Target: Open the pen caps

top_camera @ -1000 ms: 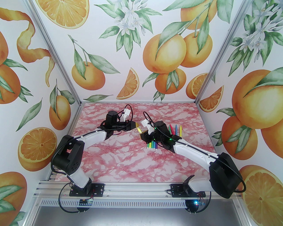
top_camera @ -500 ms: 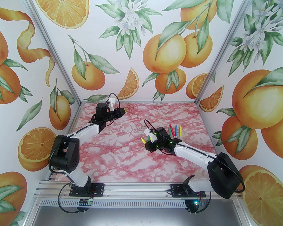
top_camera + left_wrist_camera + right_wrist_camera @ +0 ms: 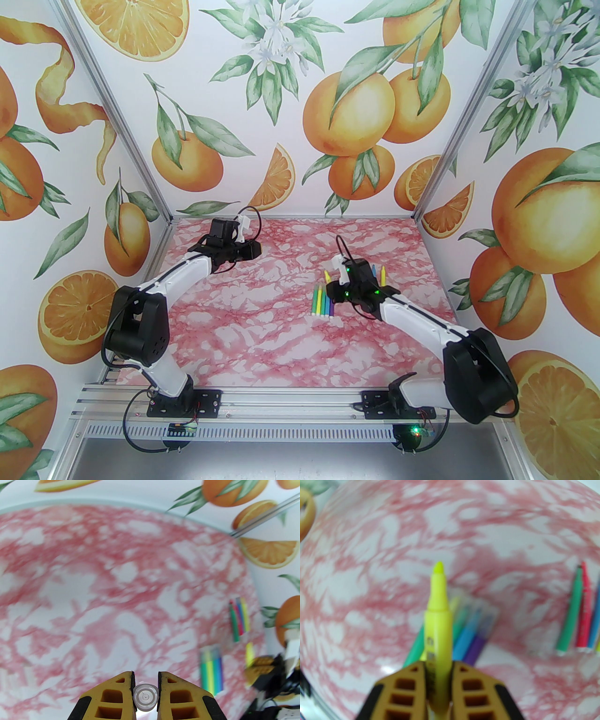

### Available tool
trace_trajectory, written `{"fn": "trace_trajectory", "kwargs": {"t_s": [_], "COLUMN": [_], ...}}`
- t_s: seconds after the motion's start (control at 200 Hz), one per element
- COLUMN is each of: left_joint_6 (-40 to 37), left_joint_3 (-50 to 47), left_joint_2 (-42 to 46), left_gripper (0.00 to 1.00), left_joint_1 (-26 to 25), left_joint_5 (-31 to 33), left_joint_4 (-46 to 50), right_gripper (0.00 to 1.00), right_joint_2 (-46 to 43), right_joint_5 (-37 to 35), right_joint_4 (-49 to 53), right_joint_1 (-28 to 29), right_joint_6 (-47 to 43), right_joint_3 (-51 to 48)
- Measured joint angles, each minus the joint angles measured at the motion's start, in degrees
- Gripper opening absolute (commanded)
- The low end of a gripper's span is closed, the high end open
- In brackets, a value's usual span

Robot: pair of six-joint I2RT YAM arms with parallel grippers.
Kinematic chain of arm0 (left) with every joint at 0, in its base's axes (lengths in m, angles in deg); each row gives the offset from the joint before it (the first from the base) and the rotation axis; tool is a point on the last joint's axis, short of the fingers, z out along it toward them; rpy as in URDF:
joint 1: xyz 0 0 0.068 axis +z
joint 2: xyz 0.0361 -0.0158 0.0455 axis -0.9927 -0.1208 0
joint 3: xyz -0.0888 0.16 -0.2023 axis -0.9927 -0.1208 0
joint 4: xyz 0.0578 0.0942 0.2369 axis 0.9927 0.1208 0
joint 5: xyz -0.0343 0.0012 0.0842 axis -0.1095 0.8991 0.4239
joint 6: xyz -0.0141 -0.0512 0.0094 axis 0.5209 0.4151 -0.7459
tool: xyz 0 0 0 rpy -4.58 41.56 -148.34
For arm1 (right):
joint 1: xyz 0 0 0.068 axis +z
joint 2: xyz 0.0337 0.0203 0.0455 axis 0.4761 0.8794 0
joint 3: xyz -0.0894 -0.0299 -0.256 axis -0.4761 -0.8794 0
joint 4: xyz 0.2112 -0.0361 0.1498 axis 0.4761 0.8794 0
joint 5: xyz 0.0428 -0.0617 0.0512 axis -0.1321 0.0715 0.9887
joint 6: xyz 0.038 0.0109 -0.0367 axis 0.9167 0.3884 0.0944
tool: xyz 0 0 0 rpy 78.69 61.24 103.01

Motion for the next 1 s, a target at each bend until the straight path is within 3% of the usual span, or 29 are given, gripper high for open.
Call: {"fn": "trace_trajectory", "kwargs": {"t_s": [0.355, 1.001], "left_joint_6": [-9.9, -13.2], "left_joint_3": [4.3, 7.5], "left_joint_2": [-6.4, -15.6], "left_gripper": [0.0, 0.01], "left_joint_1": [0.0, 0.1], "left_joint_5": [14.1, 20.7], "left_joint_4": [12.9, 14.7], "right_gripper": [0.0, 0.0], "right_joint_2": [8.1, 16.5], "right_joint_5": [-5.2, -7.3], "right_joint_4": [0.6, 2.3], "right_joint_1": [-6.9, -8.5], "right_joint_6": [5.8, 8.5], "right_joint_3": [3.2, 7.6]}}
